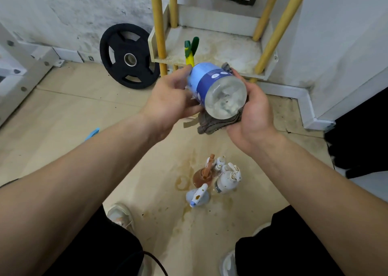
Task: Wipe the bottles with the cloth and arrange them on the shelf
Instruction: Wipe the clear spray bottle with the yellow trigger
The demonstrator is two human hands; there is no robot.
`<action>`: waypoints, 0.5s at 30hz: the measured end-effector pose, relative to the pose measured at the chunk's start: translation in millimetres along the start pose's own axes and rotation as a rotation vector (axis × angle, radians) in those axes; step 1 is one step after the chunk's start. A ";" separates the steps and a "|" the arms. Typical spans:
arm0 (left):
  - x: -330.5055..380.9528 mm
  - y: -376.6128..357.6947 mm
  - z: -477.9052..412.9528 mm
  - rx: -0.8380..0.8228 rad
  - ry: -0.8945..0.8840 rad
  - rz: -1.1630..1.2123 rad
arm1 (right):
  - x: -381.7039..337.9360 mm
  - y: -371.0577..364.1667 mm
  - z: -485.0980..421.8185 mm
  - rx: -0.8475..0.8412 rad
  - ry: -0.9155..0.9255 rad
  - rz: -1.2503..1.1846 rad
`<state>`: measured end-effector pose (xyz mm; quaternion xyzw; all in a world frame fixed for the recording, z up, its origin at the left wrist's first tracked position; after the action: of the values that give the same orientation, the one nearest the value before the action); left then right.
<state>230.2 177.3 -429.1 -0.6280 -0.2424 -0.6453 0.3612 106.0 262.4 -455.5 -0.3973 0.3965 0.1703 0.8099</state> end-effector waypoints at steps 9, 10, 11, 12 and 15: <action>-7.0 9.1 -5.5 -0.116 -0.521 -1.207 | -3.4 5.4 9.0 -0.043 -0.144 -0.080; -6.7 9.5 -7.0 -0.140 -0.594 -1.209 | -2.0 5.4 9.8 -0.044 -0.166 -0.099; -7.0 10.2 -9.5 -0.183 -0.634 -1.185 | -1.1 5.5 10.8 -0.042 -0.184 -0.119; -7.7 11.5 -12.4 -0.221 -0.648 -1.152 | -0.2 6.1 11.3 -0.035 -0.196 -0.136; -8.6 12.7 -19.2 -0.280 -0.657 -1.168 | 1.2 9.0 12.7 -0.021 -0.215 -0.145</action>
<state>227.4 156.1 -441.2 -0.5983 -0.5528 -0.5355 -0.2230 107.9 277.8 -456.4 -0.4126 0.2757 0.1571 0.8538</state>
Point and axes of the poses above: each hand's wrist, its own z-axis away from the middle knuckle, its own y-axis out of the back of the hand, x = y × z, the point moved 2 cm from there along -z, towards the middle knuckle, and after that the axes turned 5 degrees about -y, right-handed, at the moved point
